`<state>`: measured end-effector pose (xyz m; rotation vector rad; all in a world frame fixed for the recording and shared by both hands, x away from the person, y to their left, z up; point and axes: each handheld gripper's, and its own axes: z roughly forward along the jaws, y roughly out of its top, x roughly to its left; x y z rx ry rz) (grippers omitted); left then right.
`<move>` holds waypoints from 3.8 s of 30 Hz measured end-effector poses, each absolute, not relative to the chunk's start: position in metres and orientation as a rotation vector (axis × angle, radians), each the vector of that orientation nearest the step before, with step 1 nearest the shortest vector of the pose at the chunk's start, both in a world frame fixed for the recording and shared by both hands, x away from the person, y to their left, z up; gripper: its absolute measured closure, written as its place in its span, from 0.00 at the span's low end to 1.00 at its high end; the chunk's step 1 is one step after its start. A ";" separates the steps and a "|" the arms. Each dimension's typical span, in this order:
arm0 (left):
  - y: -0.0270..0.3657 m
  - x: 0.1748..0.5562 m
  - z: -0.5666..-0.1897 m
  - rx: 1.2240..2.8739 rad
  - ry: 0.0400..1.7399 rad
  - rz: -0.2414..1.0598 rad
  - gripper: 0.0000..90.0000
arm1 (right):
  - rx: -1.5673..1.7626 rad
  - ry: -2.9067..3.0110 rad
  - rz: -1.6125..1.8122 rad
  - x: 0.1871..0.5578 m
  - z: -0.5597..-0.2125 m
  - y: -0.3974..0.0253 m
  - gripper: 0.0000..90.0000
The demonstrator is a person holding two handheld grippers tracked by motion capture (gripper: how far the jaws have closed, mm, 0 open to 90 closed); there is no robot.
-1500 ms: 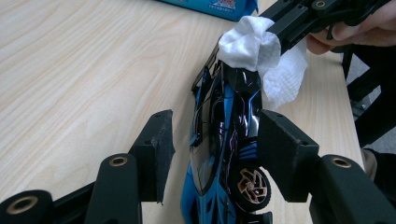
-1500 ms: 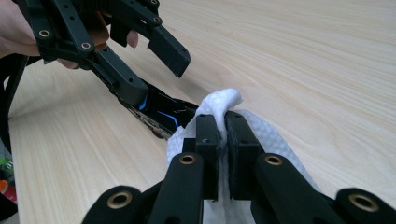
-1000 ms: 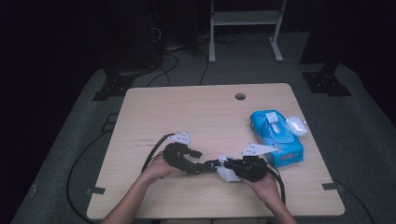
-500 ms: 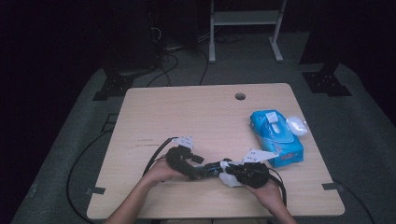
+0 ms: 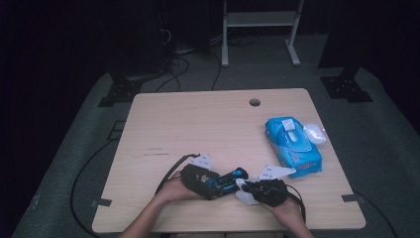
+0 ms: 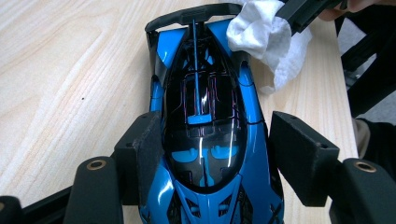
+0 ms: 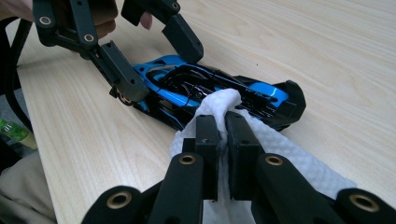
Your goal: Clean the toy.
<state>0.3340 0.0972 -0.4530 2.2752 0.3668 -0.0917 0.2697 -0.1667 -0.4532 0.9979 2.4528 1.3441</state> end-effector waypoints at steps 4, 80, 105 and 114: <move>0.096 0.330 -0.450 2.257 0.349 -0.089 0.41 | 1.001 2.472 1.300 0.267 -0.459 -0.167 0.93; 0.066 0.321 -0.452 2.456 0.348 0.121 0.16 | 0.516 2.677 1.232 0.289 -0.428 -0.227 0.34; 0.052 0.329 -0.465 2.493 0.368 0.100 0.16 | 0.335 2.740 1.217 0.320 -0.443 -0.184 0.33; 0.043 0.329 -0.461 2.544 0.326 0.087 0.27 | 0.328 2.717 1.248 0.312 -0.436 -0.190 0.32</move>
